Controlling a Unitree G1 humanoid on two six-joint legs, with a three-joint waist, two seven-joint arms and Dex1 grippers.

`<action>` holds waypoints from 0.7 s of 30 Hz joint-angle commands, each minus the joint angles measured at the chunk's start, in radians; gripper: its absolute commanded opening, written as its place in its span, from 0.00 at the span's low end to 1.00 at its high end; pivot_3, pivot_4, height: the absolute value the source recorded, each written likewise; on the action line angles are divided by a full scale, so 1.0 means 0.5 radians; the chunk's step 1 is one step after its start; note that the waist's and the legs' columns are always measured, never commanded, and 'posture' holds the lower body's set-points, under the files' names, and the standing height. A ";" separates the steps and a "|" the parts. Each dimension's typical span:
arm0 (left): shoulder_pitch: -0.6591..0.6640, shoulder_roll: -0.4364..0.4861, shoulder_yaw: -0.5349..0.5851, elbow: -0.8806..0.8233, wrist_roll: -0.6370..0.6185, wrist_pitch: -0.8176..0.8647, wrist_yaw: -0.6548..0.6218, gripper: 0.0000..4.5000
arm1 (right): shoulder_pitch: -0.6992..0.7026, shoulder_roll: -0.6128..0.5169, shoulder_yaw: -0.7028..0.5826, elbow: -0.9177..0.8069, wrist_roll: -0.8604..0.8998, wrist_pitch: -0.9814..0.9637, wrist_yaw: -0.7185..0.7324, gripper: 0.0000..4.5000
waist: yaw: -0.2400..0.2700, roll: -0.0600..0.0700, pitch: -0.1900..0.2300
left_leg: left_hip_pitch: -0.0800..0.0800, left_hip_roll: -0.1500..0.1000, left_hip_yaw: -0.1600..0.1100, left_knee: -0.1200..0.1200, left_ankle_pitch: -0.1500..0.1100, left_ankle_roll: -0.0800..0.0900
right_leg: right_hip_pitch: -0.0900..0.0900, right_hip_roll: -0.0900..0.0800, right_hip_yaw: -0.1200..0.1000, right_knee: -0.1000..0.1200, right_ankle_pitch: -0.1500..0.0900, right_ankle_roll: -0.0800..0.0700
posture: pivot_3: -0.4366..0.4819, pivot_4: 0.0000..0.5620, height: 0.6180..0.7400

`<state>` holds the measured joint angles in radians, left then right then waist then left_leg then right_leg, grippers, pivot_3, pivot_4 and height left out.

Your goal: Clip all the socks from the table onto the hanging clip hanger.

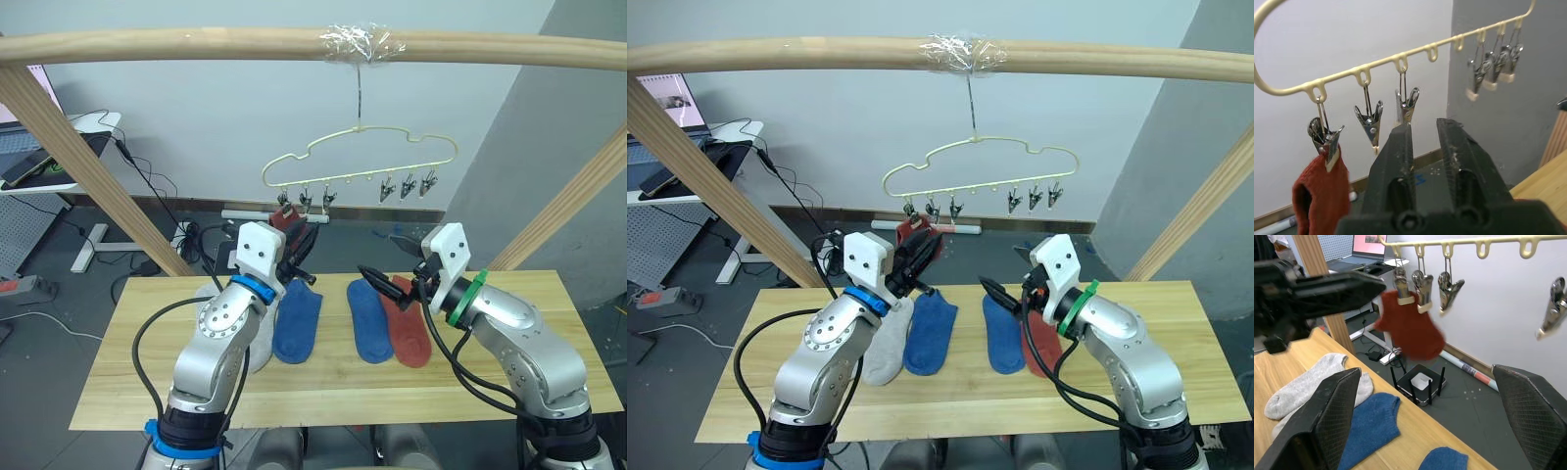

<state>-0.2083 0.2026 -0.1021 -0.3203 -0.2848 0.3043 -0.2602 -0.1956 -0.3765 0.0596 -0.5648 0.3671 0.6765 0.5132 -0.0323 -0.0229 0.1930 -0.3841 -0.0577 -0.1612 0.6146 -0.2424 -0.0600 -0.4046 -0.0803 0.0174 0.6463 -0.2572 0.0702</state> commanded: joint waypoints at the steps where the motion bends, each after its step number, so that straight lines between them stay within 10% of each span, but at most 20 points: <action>1: -0.050 -0.063 0.020 0.067 0.090 -0.113 0.068 0.23 | -0.031 -0.011 -0.030 -0.095 0.046 -0.008 -0.012 1.00 | -0.001 0.000 0.000 | 0.000 0.000 0.000 0.000 0.000 0.000 | 0.000 0.000 0.000 0.000 0.000 0.000 | 0.38 0.31 1.00; 21: -0.330 -0.279 0.173 0.744 0.196 -0.520 0.139 0.23 | -0.151 -0.043 -0.102 -0.189 0.308 0.068 -0.024 1.00 | -0.022 0.000 0.000 | -0.008 -0.001 0.000 0.027 0.000 0.001 | 0.002 0.001 -0.001 0.004 0.009 0.004 | 0.31 0.31 1.00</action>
<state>-0.3572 0.0713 -0.0289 0.0540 -0.1908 0.0761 -0.1869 -0.2562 -0.3919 0.0208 -0.6108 0.5048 0.7160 0.5096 -0.0431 -0.0229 0.1930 -0.3880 -0.0582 -0.1610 0.6280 -0.2425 -0.0592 -0.4036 -0.0799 0.0169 0.6481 -0.2526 0.0723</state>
